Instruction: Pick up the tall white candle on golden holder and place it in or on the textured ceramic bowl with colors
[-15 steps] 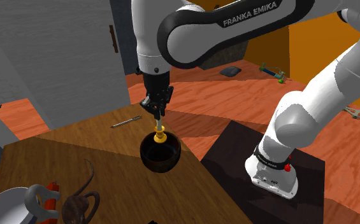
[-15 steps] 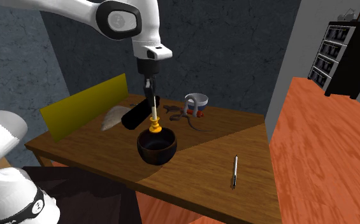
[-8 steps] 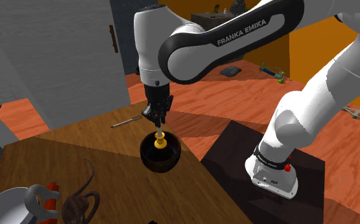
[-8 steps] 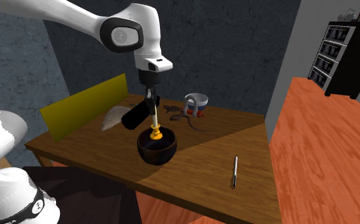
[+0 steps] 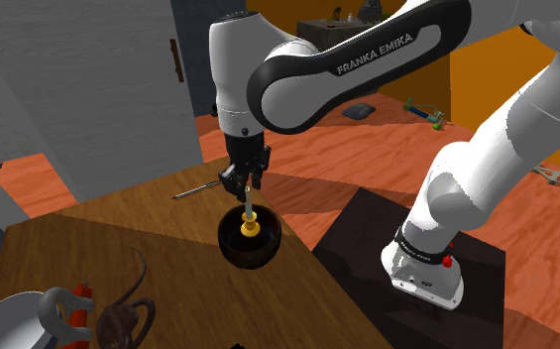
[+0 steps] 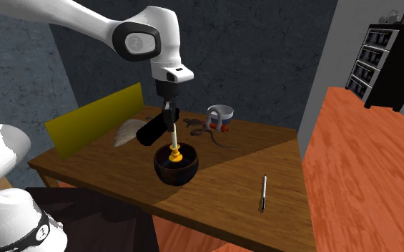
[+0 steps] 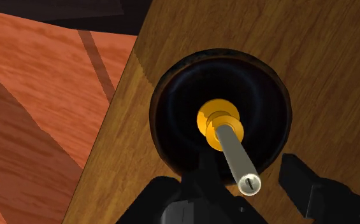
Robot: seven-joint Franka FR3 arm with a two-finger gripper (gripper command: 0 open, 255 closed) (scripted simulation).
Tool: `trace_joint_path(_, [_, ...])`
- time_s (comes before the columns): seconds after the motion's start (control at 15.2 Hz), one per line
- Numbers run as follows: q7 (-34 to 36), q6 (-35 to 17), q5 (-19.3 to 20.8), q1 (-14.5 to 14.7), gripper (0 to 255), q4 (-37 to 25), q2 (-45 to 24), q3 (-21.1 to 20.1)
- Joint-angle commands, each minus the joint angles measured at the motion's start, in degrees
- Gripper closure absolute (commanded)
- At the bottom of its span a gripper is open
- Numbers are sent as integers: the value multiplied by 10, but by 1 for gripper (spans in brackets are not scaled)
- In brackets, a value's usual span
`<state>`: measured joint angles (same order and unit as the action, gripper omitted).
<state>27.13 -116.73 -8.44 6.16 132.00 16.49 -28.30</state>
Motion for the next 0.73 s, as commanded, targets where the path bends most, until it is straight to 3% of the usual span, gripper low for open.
trace_joint_path(0.0, [0, 0, 0, 0, 0, 0, 0, 0])
trace_joint_path(0.26, [0, 0, 0, 0, 0, 0, 0, 0])
trace_joint_path(0.53, [-4, 75, -2, -1, 0, -57, 19, 10])
trace_joint_path(0.66, [-4, 75, -2, -1, 0, -57, 20, 10])
